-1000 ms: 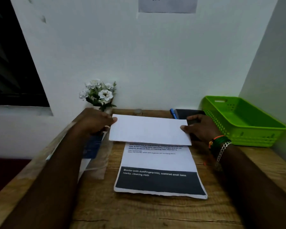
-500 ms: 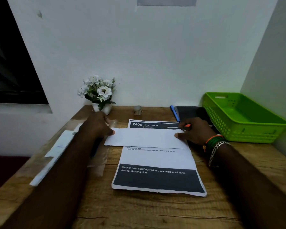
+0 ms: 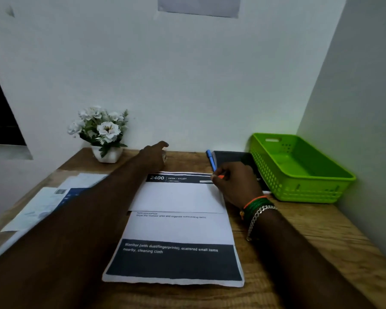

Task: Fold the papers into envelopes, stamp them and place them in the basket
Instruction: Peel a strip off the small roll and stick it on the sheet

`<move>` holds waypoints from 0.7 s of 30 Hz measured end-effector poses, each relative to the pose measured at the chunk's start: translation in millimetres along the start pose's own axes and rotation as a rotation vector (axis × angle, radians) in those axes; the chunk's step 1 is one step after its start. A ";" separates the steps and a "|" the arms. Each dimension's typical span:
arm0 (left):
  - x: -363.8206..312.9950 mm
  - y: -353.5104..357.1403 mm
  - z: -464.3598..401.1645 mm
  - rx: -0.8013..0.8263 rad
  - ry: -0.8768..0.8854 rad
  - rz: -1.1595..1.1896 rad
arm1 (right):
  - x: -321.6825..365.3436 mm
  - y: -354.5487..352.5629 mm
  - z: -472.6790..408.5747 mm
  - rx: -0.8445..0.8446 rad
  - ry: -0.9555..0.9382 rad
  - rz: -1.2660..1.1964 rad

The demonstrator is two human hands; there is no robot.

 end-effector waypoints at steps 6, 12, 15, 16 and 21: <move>-6.3 -1.4 1.5 -0.110 0.125 0.114 | 3.0 -2.3 -1.1 -0.055 -0.008 0.011; -45.8 -9.7 56.8 0.066 0.189 0.689 | 6.9 -1.1 -4.5 -0.093 -0.001 -0.200; -62.1 -6.1 84.6 0.130 0.199 0.908 | 16.6 2.5 -1.0 -0.020 -0.001 -0.444; -64.5 -4.0 89.6 0.142 0.199 0.953 | 20.0 3.0 1.1 0.005 -0.010 -0.493; -71.4 1.4 100.5 0.186 0.245 0.957 | 26.8 3.4 5.6 0.043 -0.048 -0.595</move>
Point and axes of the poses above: each hand's wrist, its own z-axis away from the middle knuckle, its own y-axis out of the palm, x = y × z, the point moved 4 cm from there along -z, towards the middle knuckle, and after that the axes turned 9 degrees about z, right-handed, at the moved point
